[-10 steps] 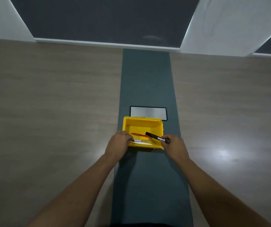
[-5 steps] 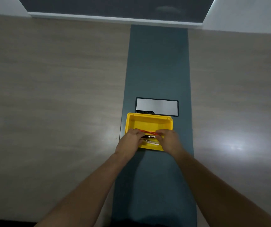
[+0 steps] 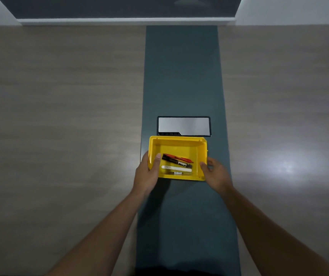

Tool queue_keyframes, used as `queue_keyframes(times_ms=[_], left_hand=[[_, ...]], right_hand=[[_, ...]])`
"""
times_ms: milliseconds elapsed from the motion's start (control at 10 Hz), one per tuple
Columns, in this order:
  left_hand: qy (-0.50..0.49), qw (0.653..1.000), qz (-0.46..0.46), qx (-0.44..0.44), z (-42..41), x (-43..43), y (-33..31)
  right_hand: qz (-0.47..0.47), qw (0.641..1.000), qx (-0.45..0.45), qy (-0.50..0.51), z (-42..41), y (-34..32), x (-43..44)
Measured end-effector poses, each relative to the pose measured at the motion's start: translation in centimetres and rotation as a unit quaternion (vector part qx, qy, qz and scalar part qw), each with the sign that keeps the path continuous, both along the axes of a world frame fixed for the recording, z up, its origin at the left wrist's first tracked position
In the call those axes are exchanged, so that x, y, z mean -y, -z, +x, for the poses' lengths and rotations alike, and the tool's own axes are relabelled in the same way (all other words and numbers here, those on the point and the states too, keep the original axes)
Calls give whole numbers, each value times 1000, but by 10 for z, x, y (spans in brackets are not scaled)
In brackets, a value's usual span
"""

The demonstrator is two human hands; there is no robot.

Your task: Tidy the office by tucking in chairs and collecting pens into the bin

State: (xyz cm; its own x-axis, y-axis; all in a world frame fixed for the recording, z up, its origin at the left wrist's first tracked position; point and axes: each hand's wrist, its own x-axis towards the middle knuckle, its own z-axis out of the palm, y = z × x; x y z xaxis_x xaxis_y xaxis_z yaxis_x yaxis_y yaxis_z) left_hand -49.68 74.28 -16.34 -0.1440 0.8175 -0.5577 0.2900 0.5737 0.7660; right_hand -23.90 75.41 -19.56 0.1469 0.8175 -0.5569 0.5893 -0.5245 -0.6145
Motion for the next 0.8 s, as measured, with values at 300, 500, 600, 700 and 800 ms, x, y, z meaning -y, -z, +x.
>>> queue_keyframes(times_ms=[300,500,600,700,800], left_hand=[[43,999,-20,5,19,-10,-3],[49,997,-48,31,15,-9,-12],[58,995,-72,27,7,-1,-18],[61,995,-82,-12,-5,16,-24],[60,995,-69,-31,-18,37,-32]], right_hand=[[0,1000,12,8,20,-5,-11],[-23,1000,-1,-17,25,-10,-10],[-33,999,-13,-9,30,-9,-4],[-38,999,2,7,37,0,7],[-34,999,33,16,33,-6,23]])
